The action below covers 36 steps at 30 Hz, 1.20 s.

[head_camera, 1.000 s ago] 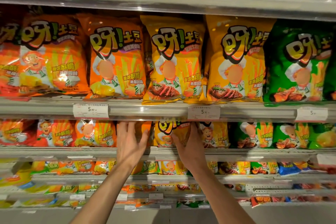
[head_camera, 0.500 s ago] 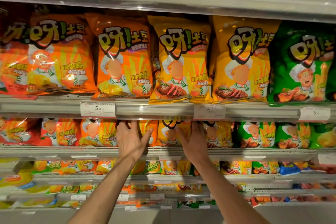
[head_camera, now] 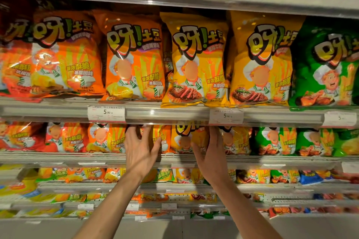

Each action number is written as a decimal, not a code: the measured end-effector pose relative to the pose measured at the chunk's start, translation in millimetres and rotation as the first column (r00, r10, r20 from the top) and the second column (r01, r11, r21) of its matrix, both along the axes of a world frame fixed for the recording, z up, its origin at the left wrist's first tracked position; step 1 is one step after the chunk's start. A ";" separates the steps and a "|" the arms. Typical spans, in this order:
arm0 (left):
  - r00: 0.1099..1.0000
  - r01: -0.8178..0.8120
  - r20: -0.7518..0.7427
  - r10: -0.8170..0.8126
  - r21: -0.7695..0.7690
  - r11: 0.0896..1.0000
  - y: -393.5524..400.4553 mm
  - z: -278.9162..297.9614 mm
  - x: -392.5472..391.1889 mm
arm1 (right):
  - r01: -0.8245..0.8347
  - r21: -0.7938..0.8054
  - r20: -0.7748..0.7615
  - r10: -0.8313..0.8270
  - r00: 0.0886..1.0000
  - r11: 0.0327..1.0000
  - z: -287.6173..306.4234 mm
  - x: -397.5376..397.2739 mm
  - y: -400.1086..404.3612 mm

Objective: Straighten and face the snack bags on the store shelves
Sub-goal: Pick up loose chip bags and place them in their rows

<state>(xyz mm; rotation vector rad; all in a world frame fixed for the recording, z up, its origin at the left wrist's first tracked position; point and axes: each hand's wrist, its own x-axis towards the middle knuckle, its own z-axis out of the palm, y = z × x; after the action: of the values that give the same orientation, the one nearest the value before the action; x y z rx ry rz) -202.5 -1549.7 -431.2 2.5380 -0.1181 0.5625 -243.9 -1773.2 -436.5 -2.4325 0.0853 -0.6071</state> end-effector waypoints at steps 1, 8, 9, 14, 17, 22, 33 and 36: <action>0.999 0.030 0.030 -0.030 0.012 0.999 1.6 -3.2 -1.5 | -0.004 -0.062 0.017 0.005 1.000 0.998 -1.9 -6.2 2.0; 0.985 0.150 -0.085 -0.147 0.032 0.988 6.3 -9.8 0.1 | -0.061 -0.210 -0.108 0.039 0.993 0.976 -7.9 3.0 11.5; 0.981 0.157 -0.119 -0.152 0.028 0.987 7.2 -6.2 0.7 | -0.074 -0.203 -0.131 0.048 0.990 0.976 -5.5 5.6 9.5; 0.965 0.182 -0.182 -0.190 -0.064 0.981 18.1 14.9 -0.8 | -0.143 -0.130 -0.152 0.123 0.981 0.981 0.6 3.2 -1.5; 0.962 0.185 -0.166 -0.215 -0.177 0.967 28.3 28.5 -13.2 | -0.113 -0.014 -0.136 0.110 0.985 0.993 4.2 -9.6 -2.5; 0.953 0.064 -0.219 -0.212 -0.535 0.842 56.7 23.6 -38.6 | -0.001 0.382 -0.241 0.101 0.965 0.924 10.3 -42.6 12.4; 0.955 -0.212 -0.298 -0.015 -0.714 0.667 109.2 -0.8 -115.3 | -0.007 0.597 -0.316 0.243 0.917 0.802 -19.2 -77.3 57.2; 0.943 -0.269 -0.330 0.027 -0.717 0.643 118.3 -3.2 -120.5 | -0.054 0.628 -0.304 0.309 0.901 0.776 -16.4 -64.7 70.5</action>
<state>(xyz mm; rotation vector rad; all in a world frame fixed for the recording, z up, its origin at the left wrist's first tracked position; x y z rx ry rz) -323.0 -1431.4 -434.3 1.7603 0.3776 0.2048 -308.6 -1702.7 -452.9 -1.8526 0.1730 0.0297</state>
